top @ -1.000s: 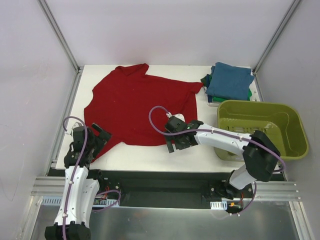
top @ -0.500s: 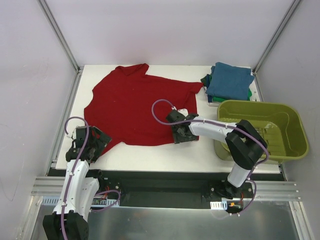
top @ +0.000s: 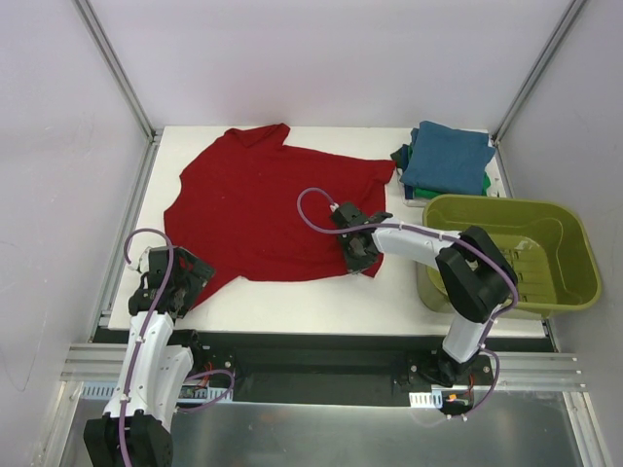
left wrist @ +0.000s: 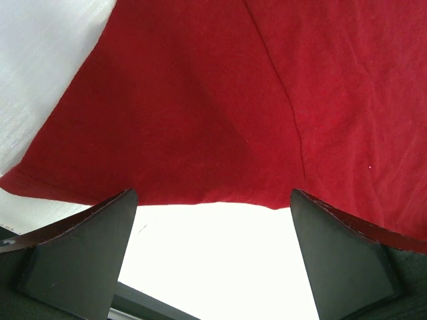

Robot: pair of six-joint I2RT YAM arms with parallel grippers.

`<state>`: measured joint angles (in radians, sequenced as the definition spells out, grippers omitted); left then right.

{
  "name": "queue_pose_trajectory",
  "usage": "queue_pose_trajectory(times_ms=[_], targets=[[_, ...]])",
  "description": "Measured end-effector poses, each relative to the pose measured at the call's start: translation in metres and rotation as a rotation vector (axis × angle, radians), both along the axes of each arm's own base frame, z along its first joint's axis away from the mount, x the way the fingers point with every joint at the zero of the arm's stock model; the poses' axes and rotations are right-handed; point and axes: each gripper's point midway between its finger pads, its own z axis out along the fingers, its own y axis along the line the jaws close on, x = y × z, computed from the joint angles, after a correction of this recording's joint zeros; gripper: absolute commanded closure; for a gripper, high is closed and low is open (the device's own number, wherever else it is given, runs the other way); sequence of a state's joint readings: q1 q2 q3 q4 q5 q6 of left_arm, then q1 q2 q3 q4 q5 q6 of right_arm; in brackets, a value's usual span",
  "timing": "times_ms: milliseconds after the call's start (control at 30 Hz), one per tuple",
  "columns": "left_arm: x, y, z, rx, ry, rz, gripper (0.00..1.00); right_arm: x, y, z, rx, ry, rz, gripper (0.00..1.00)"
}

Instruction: Fold and stack the t-shirts

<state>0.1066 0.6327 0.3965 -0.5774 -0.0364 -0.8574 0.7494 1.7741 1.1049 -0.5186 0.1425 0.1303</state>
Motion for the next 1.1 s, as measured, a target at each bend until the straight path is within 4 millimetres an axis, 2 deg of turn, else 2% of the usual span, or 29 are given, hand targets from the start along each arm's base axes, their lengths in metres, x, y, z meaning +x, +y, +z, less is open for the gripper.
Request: queue_pose_trajectory(times_ms=[133, 267, 333, 433, 500, 567, 600, 633, 667, 700, 767, 800, 867, 900, 933, 967, 1100], targets=[[0.000, 0.000, 0.000, 0.000, 0.000, 0.000, 0.01, -0.011, 0.006, 0.001, 0.030, 0.045, 0.033, 0.99], [0.000, 0.000, 0.000, 0.001, -0.001, 0.000, 0.01, -0.043, 0.000, 0.009, -0.004, 0.133, 0.049, 0.96], [0.001, 0.001, 0.000, 0.003, -0.002, 0.001, 0.01, -0.061, -0.004, 0.022, -0.023, 0.169, 0.060, 0.93], [0.002, 0.003, -0.001, 0.013, 0.000, 0.008, 0.01, -0.077, -0.002, 0.048, -0.012, 0.201, 0.078, 0.91], [0.003, 0.005, -0.001, 0.020, 0.001, 0.013, 0.01, -0.078, 0.000, 0.064, 0.000, 0.206, 0.083, 0.91], [0.003, 0.005, -0.002, 0.022, 0.008, 0.015, 0.01, -0.071, 0.003, 0.078, 0.006, 0.203, 0.080, 0.87], [0.002, 0.005, -0.003, 0.022, 0.013, 0.015, 0.01, -0.064, 0.004, 0.083, 0.006, 0.194, 0.071, 0.81], [0.002, 0.005, -0.004, 0.022, 0.018, 0.015, 0.01, -0.054, 0.005, 0.088, 0.004, 0.185, 0.062, 0.60], [0.002, 0.005, -0.004, 0.022, 0.020, 0.015, 0.01, -0.046, 0.006, 0.090, 0.003, 0.181, 0.052, 0.50], [0.002, 0.005, -0.005, 0.022, 0.022, 0.015, 0.01, -0.035, 0.006, 0.091, 0.000, 0.178, 0.035, 0.34], [0.002, 0.005, -0.005, 0.022, 0.022, 0.015, 0.01, -0.012, 0.007, 0.086, -0.017, 0.172, 0.017, 0.29], [0.002, 0.005, -0.005, 0.022, 0.022, 0.015, 0.01, -0.003, 0.006, 0.081, -0.029, 0.169, 0.001, 0.21], [0.002, 0.005, -0.005, 0.022, 0.022, 0.015, 0.01, 0.003, 0.000, 0.073, -0.061, 0.172, -0.015, 0.15], [0.002, 0.005, -0.005, 0.022, 0.022, 0.015, 0.01, 0.001, -0.003, 0.072, -0.071, 0.176, -0.017, 0.09], [0.002, 0.005, -0.005, 0.022, 0.023, 0.015, 0.01, 0.000, -0.006, 0.072, -0.076, 0.168, -0.013, 0.08], [0.002, 0.005, -0.005, 0.022, 0.024, 0.016, 0.01, -0.002, -0.008, 0.072, -0.077, 0.159, -0.014, 0.03], [0.001, 0.005, -0.008, 0.020, 0.040, 0.015, 0.01, -0.027, -0.028, 0.080, -0.064, 0.121, -0.015, 0.01]])
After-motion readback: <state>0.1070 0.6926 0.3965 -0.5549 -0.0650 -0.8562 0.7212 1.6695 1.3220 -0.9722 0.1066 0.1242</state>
